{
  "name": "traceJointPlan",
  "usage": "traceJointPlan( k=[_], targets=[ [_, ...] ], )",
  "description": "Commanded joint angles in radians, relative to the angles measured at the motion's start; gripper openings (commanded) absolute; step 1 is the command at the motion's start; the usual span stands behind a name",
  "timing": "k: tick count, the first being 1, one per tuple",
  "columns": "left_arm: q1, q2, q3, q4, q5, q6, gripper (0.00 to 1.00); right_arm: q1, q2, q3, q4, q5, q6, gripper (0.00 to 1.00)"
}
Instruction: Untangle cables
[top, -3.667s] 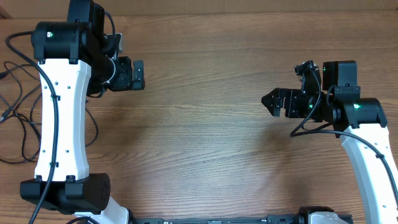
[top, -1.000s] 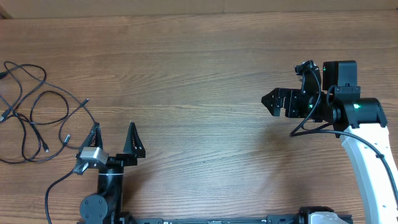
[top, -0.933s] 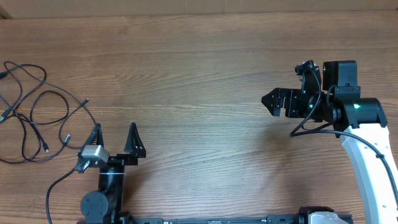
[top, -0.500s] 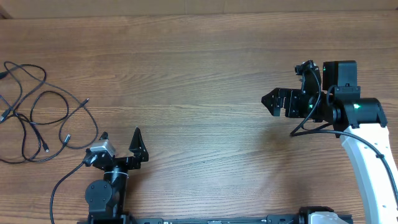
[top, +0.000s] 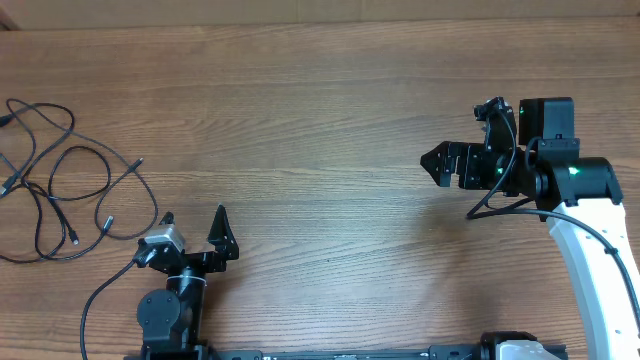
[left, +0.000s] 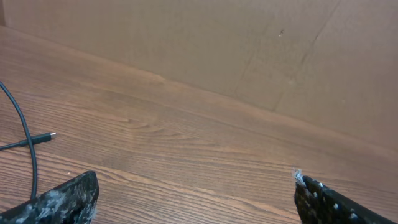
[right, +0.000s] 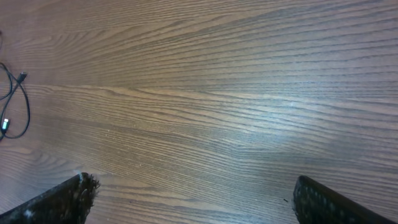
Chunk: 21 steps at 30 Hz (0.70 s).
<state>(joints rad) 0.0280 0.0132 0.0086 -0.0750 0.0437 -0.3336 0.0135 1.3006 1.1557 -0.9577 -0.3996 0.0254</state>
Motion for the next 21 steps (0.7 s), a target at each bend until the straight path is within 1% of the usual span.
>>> traceJointPlan(
  k=[1, 15, 20, 21],
  targets=[
    [0.004, -0.009, -0.003, -0.003, -0.011, 0.023, 1.00, -0.003, -0.008, 0.029, 0.006, 0.006, -0.008, 1.00],
    [0.004, -0.009, -0.003, -0.003, -0.011, 0.023, 1.00, -0.003, -0.009, 0.028, 0.006, 0.006, -0.008, 1.00],
    [0.004, -0.009, -0.003, -0.003, -0.011, 0.023, 1.00, -0.003, -0.061, 0.028, 0.010, 0.018, -0.008, 1.00],
    [0.004, -0.009, -0.003, -0.003, -0.011, 0.023, 1.00, -0.003, -0.098, 0.027, 0.010, 0.031, -0.008, 1.00]
  ],
)
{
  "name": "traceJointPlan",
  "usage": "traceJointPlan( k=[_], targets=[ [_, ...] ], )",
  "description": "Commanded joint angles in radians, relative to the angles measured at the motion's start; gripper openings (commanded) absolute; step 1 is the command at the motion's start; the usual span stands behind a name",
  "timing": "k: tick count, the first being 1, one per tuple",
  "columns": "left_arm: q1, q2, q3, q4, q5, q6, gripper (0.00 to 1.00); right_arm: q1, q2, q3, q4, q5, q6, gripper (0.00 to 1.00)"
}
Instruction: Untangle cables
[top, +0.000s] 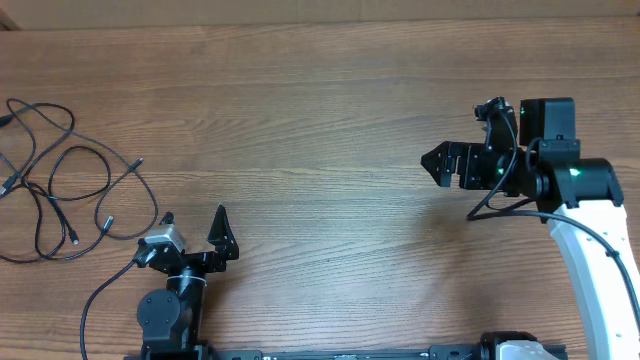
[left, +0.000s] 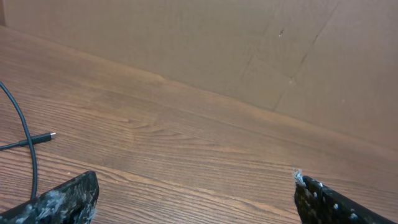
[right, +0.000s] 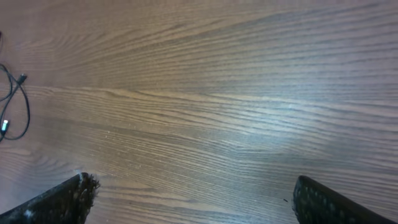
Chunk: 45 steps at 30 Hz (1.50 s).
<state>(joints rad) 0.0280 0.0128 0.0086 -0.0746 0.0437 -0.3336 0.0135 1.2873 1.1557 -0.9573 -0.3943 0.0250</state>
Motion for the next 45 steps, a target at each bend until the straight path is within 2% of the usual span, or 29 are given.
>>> traceJointPlan(
  k=[1, 3, 8, 20, 25, 31, 32, 40, 45],
  targets=[
    [0.004, -0.008, -0.003, -0.003, -0.011, 0.023, 1.00, -0.003, -0.111, 0.024, 0.014, 0.038, -0.008, 1.00],
    [0.004, -0.008, -0.003, -0.003, -0.011, 0.023, 1.00, -0.003, -0.164, 0.000, 0.062, 0.053, -0.008, 1.00],
    [0.004, -0.008, -0.003, -0.003, -0.011, 0.023, 1.00, -0.003, -0.323, -0.158, 0.307, 0.053, -0.008, 1.00],
    [0.004, -0.008, -0.003, -0.003, -0.011, 0.023, 1.00, -0.003, -0.745, -0.783, 1.149, 0.053, 0.004, 1.00],
    [0.004, -0.008, -0.003, -0.003, -0.011, 0.023, 0.99, -0.003, -0.845, -0.978, 1.415, 0.053, 0.003, 1.00],
    [0.004, -0.008, -0.003, -0.003, -0.011, 0.023, 1.00, -0.003, -0.898, -1.133, 1.646, 0.053, 0.003, 1.00],
    [0.004, -0.008, -0.003, -0.003, -0.011, 0.023, 1.00, -0.003, -0.906, -1.152, 1.661, 0.054, 0.003, 1.00],
    [0.004, -0.008, -0.003, -0.003, -0.011, 0.023, 1.00, -0.003, -0.968, -1.148, 1.464, 0.034, 0.007, 1.00],
    [0.004, -0.008, -0.003, -0.003, -0.011, 0.023, 1.00, -0.003, -1.062, -1.148, 1.165, 0.048, -0.008, 1.00]
  ],
)
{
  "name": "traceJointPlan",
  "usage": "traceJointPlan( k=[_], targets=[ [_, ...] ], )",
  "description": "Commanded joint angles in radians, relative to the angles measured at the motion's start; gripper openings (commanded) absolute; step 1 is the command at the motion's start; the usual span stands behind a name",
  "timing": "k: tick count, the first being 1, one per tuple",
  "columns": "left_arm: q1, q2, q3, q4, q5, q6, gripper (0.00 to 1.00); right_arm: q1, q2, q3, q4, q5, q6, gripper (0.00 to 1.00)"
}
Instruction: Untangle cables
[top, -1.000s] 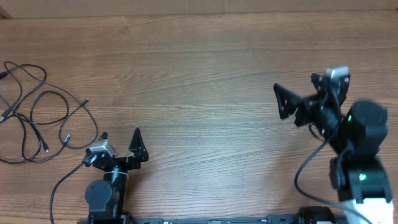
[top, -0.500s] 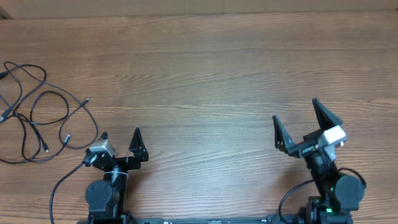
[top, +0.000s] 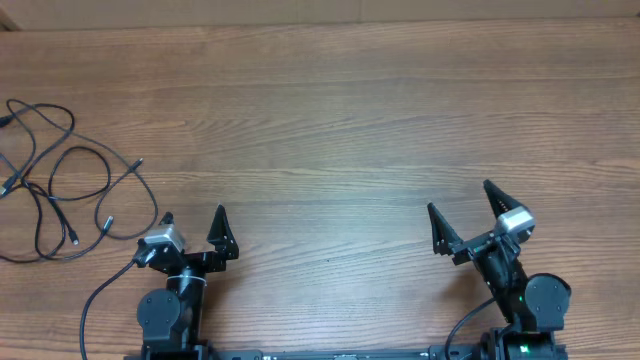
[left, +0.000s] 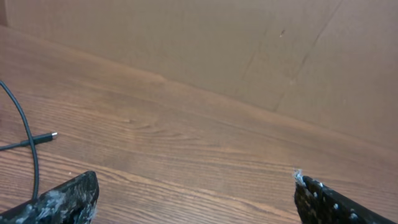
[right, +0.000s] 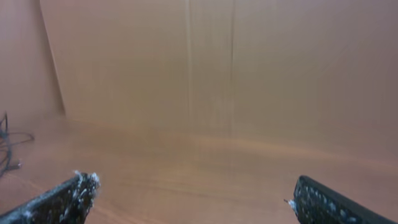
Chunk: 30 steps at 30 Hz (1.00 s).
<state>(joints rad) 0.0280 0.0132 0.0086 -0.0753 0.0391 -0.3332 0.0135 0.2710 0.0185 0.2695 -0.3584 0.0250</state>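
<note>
A tangle of thin black cables (top: 60, 190) lies on the wooden table at the far left; one strand and a plug tip (left: 28, 140) show at the left of the left wrist view, and a bit of cable (right: 6, 149) at the left edge of the right wrist view. My left gripper (top: 192, 232) sits open near the front edge, right of the tangle, with nothing between its fingers. My right gripper (top: 463, 215) is open and empty at the front right, far from the cables.
A brown cardboard wall (left: 261, 56) runs along the table's far edge. Bare wooden tabletop (top: 330, 130) spans the space between the arms. Each arm's own black lead trails by its base at the front edge.
My right arm has moved from mid-right over the table back to the front edge, its gripper open and facing the far wall. The left arm and the cables have not moved.
At both earlier moments my right gripper hung open over the bare table at the right, facing left, while my left gripper rested open at the front. Now the right arm is folded at the front right. The cable tangle lies as it did.
</note>
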Motion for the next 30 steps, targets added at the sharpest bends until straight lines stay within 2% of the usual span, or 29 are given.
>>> traceJointPlan(
  k=[1, 5, 9, 30],
  targets=[
    [0.004, -0.009, -0.003, -0.002, -0.006, 0.023, 1.00, -0.003, -0.069, -0.011, -0.119, 0.029, -0.008, 1.00],
    [0.004, -0.009, -0.003, -0.002, -0.006, 0.023, 1.00, -0.003, -0.186, -0.011, -0.334, 0.082, -0.008, 1.00],
    [0.004, -0.009, -0.003, -0.002, -0.006, 0.023, 1.00, -0.003, -0.270, -0.010, -0.332, 0.115, -0.008, 1.00],
    [0.004, -0.009, -0.003, -0.002, -0.006, 0.023, 1.00, -0.003, -0.269, -0.010, -0.332, 0.122, -0.008, 1.00]
  ],
)
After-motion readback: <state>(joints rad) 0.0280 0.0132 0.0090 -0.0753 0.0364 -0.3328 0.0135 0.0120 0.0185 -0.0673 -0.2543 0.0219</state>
